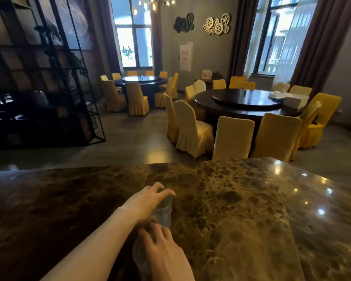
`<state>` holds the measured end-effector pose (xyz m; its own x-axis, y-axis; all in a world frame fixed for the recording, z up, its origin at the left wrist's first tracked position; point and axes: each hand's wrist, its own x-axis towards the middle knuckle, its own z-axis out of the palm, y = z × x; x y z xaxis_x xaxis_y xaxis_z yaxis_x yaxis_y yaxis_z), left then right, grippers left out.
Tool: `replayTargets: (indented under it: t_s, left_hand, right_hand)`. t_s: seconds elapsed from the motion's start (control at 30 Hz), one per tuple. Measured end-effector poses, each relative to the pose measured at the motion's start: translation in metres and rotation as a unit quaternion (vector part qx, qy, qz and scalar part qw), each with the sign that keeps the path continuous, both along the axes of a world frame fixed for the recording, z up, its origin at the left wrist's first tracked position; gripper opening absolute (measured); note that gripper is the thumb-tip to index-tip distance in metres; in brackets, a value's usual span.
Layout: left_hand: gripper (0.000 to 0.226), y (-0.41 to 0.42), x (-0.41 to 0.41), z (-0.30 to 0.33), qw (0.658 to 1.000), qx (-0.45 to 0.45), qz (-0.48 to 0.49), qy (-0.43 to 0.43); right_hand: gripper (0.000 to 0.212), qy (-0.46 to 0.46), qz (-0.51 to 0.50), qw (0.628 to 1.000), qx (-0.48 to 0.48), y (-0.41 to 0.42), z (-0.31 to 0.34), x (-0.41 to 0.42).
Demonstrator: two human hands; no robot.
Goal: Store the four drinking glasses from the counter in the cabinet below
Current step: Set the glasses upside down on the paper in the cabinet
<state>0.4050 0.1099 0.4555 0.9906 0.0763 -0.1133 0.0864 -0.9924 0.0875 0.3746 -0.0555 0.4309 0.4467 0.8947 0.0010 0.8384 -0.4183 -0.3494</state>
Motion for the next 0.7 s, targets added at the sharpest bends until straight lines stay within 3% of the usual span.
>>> replayTargets:
  t_s: [0.2, 0.43, 0.7]
  left_hand:
    - [0.084, 0.002, -0.073, 0.026, 0.988, -0.042, 0.115, -0.094]
    - [0.093, 0.01, -0.273, 0.081, 0.948, -0.05, 0.235, -0.208]
    - [0.1, -0.031, -0.51, 0.059, 0.93, -0.002, 0.335, -0.15]
  right_hand:
    - [0.084, -0.004, -0.022, 0.999, -0.046, -0.012, 0.018, -0.013]
    - [0.077, -0.054, 0.01, 0.998, 0.035, -0.015, 0.039, -0.093]
    - [0.083, -0.072, 0.089, 0.989, 0.091, -0.003, 0.029, -0.253]
